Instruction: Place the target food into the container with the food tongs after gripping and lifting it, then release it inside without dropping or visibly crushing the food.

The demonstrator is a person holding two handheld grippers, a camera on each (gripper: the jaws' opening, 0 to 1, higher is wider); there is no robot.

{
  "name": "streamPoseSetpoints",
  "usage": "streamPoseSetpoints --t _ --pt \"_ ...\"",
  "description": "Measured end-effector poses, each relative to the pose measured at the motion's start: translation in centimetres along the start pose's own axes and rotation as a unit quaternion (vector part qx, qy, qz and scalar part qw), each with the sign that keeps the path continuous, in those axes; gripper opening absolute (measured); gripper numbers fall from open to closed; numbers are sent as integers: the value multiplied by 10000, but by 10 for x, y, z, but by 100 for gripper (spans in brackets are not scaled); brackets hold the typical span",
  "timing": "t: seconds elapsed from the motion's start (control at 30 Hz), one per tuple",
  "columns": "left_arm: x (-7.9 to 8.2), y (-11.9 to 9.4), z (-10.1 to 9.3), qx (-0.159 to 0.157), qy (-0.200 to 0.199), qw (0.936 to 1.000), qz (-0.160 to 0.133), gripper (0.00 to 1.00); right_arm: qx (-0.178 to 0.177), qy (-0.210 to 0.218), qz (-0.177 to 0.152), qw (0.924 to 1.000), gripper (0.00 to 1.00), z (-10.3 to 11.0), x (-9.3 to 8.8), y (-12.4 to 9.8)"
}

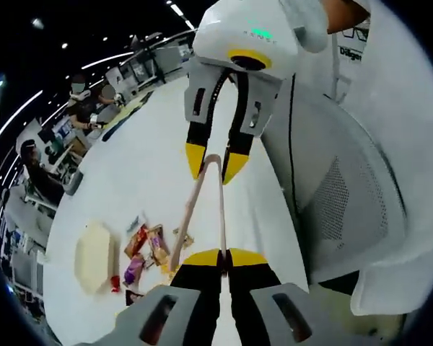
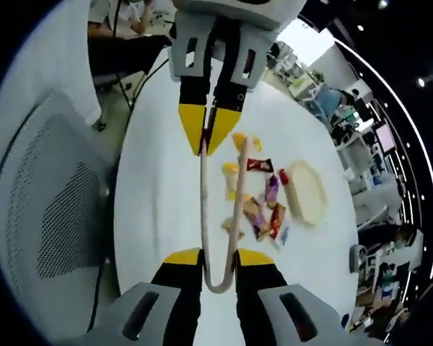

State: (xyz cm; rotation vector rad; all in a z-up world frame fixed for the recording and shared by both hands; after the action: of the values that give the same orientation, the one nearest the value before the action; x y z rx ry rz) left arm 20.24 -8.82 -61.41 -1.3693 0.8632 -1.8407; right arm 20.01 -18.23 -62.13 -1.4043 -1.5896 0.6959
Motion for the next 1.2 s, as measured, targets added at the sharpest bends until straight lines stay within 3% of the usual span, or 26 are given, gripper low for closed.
streamPoseSetpoints --t 0.2,0.33,0.43,0.53,0.6,0.63,0.73,0.8,0.87,0.9,0.93,0.97,1.0,1.1,1.2 --pt "0 -3 -4 25 -55 10000 -48 0 143 133 60 9998 16 7 -1 -4" --pt "-4 -1 -9 298 -28 9991 -308 4 264 359 56 9990 15 14 -2 -7" --pt "-6 -2 -4 438 -386 9970 -498 16 313 351 50 9989 15 13 -5 -8" --pt "-12 -8 3 513 -962 9914 -726 18 349 569 42 9978 15 13 -9 -8" --pt "-7 -16 7 468 -1578 9764 -1401 18 423 810 -22 9958 15 14 -11 -9" --pt "-11 -24 10 438 -2291 9554 -1810 18 382 991 -118 9943 15 11 -13 -10" --pt "-18 -30 12 542 -2599 9396 -2159 23 362 1117 -163 9929 15 9 -17 -11" --pt "-26 -28 8 418 -2868 9312 -2210 28 519 1465 -360 9872 15 10 -16 -11" --pt "-27 -28 9 339 -3131 9172 -2439 32 546 1803 -602 9802 15 6 -12 -11" --pt "-23 -31 12 305 -3323 9015 -2756 32 596 2062 -720 9740 15 5 -11 -11" --pt "-23 -32 15 275 -3639 8863 -2851 32 680 2281 -808 9679 15 7 -8 -11" --pt "-22 -32 17 278 -3720 8808 -2916 31 667 2305 -870 9669 15 6 -6 -12" --pt "-21 -33 19 324 -3688 8784 -3022 31 627 2215 -858 9693 15 6 -6 -11" --pt "-20 -27 17 250 -3627 8814 -3015 32 642 2243 -851 9687 15 9 -5 -9" --pt "-19 -27 14 277 -3472 8898 -2949 37 870 2128 -899 9691 15 14 -3 -10"
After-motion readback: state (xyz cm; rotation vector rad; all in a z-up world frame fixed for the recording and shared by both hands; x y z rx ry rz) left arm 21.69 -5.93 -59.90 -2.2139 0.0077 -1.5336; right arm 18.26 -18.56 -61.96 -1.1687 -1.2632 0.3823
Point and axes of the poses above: the point that each gripper's makers call its tool centre point, and the gripper's own axes: y roughly forward along the fingers, z roughly to its left, x roughly out of its top, the point moved 3 cm from there along -y, roughly backward along the fingers, and after that the axes turned 8 degrees about z, right-handed, at the moved point
